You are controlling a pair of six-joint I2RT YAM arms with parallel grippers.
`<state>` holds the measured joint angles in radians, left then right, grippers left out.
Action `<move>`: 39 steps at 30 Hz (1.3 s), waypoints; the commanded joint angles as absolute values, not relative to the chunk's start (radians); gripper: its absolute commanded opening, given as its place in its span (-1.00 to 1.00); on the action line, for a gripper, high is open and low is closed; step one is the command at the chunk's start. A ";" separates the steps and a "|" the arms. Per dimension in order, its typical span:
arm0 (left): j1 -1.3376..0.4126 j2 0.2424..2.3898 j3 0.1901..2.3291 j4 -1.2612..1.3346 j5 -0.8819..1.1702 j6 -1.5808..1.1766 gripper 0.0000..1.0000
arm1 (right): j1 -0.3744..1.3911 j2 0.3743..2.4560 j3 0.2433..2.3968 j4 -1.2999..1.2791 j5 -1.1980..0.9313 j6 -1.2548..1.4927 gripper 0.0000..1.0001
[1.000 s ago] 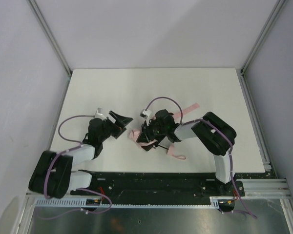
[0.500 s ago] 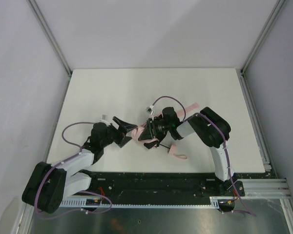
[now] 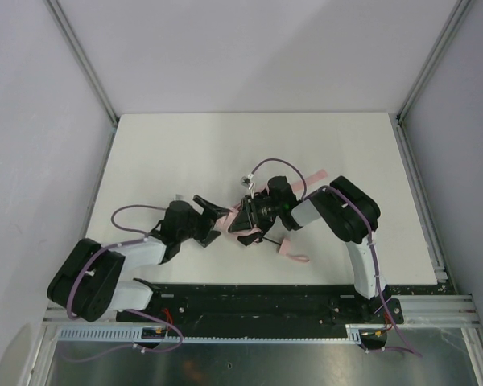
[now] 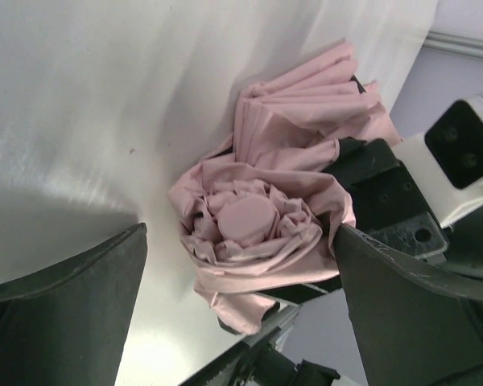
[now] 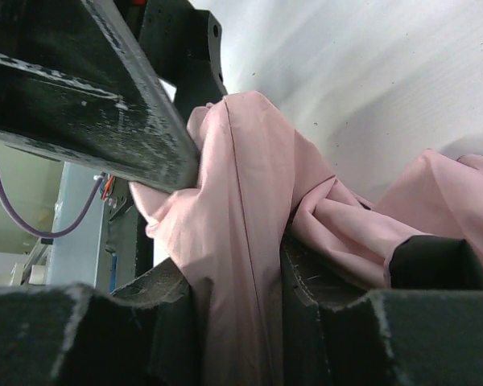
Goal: Put away the umbrella
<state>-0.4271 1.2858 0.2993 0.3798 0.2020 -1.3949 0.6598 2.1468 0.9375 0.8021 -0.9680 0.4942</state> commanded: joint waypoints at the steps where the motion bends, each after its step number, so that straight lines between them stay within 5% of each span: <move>1: -0.453 1.353 0.342 0.455 0.080 -1.344 0.95 | 0.658 2.273 0.853 0.505 -0.921 0.420 -1.00; 11: -0.474 1.526 0.282 0.662 0.009 -1.289 0.07 | 0.661 2.271 0.857 0.508 -0.942 0.421 -1.00; 16: -0.474 1.563 0.277 0.721 0.018 -1.249 -0.69 | 0.668 2.257 0.862 0.473 -0.931 0.398 -1.00; 19: -0.474 1.537 0.265 0.729 0.027 -1.219 -0.94 | 0.677 2.221 0.864 0.425 -0.886 0.382 -1.00; 24: -0.474 1.486 0.228 0.729 0.037 -1.210 -1.00 | 0.703 2.111 0.879 0.310 -0.769 0.359 -0.67; 32: -0.474 1.473 0.195 0.729 0.053 -1.223 -1.00 | 0.811 1.835 0.921 0.059 -0.371 0.197 0.54; 39: -0.474 1.444 0.194 0.712 0.062 -1.231 -1.00 | 1.010 1.682 0.979 -0.152 0.102 -0.042 0.68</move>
<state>-0.4786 1.4590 0.2119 0.7971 0.1284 -1.3090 0.9222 1.7401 0.9432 0.0731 -0.2489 0.1341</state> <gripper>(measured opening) 0.329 0.838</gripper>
